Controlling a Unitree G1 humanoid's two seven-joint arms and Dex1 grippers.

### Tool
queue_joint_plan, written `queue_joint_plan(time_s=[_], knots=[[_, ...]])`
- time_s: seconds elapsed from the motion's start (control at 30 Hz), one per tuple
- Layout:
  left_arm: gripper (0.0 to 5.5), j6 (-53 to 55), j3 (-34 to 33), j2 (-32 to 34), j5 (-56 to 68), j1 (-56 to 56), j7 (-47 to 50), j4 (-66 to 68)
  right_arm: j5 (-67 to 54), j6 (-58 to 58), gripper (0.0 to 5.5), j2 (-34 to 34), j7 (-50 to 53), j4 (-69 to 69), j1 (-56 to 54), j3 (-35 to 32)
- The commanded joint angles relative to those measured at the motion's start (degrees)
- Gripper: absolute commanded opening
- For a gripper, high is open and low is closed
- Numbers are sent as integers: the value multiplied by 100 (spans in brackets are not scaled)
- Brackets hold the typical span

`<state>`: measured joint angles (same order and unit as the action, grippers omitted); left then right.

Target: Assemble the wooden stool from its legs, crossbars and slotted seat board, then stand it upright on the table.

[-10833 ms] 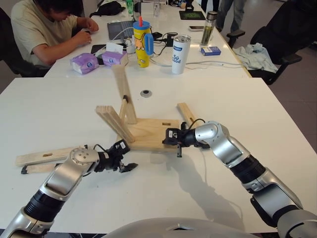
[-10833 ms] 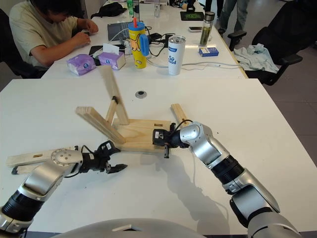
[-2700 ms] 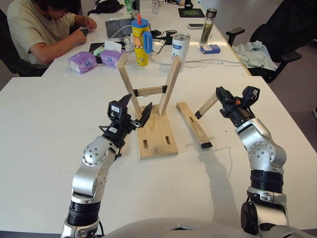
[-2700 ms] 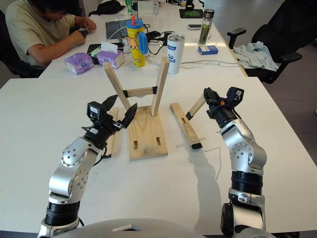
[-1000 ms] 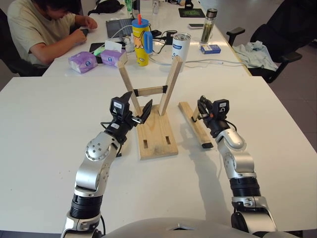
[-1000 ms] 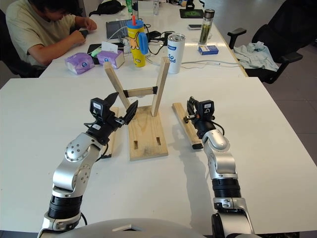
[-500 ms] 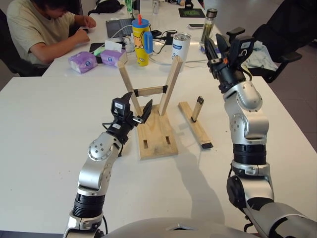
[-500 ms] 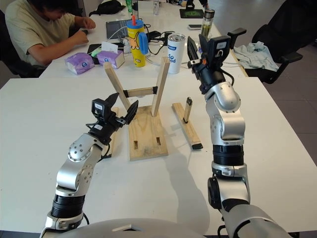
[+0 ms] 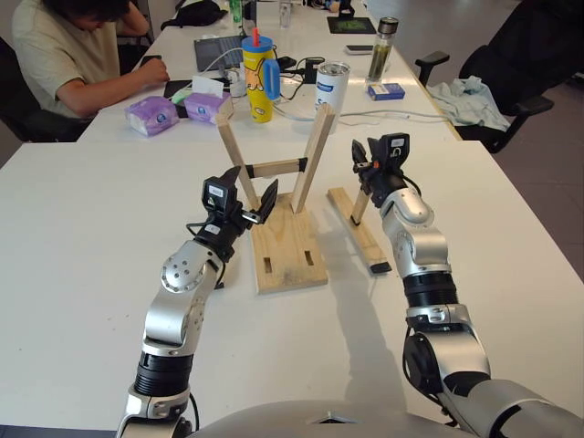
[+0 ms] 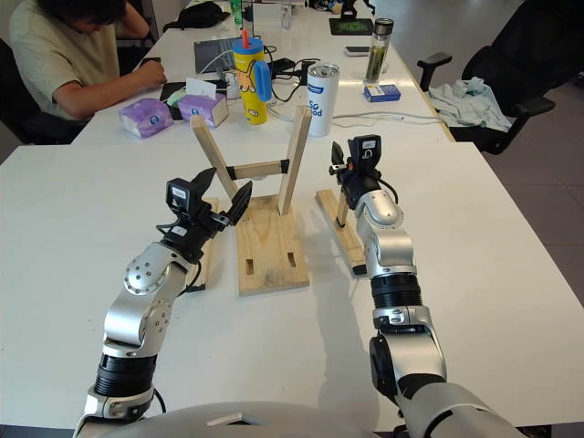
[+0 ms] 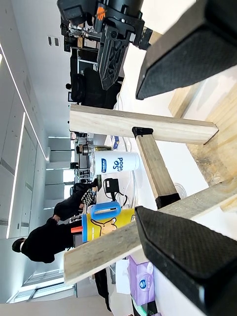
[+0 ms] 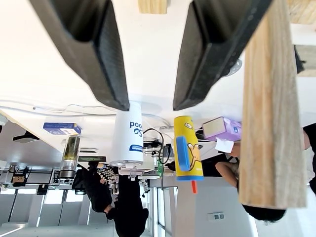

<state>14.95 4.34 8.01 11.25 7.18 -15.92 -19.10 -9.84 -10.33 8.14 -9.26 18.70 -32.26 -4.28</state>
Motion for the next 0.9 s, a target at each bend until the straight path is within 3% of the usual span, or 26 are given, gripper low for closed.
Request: queue_joint_plan(time_s=[0.03,0.23,0.4,0.5,0.57,0.7,0.8,0.9], knots=[[400,11,-31,0,33,85,-16,23,37,-317,164,17,-46,658,365,-46],[400,-12,46,-3,-25,114,-45,91,-33,690,164,197,-395,-581,-118,-90],[400,8,26,107,-159,-7,-48,133,-279,-238,164,517,-741,-2648,19,134],[400,18,-18,262,-19,-273,-260,-40,-941,-1160,207,781,-1240,-3841,836,360],[400,-103,-113,375,506,-582,-754,-371,-1272,-1625,244,1096,-1557,-4490,2008,427],[400,-100,69,709,774,-864,-1332,-767,-1338,-1835,316,1348,-1670,-4837,3745,135],[400,-259,484,1159,293,-920,-1688,-777,-1530,-1890,361,1299,-1692,-4731,4200,-63],[400,-775,1025,1642,-592,-867,-1943,-461,-1309,-2160,422,1368,-1502,-4295,3981,6]])
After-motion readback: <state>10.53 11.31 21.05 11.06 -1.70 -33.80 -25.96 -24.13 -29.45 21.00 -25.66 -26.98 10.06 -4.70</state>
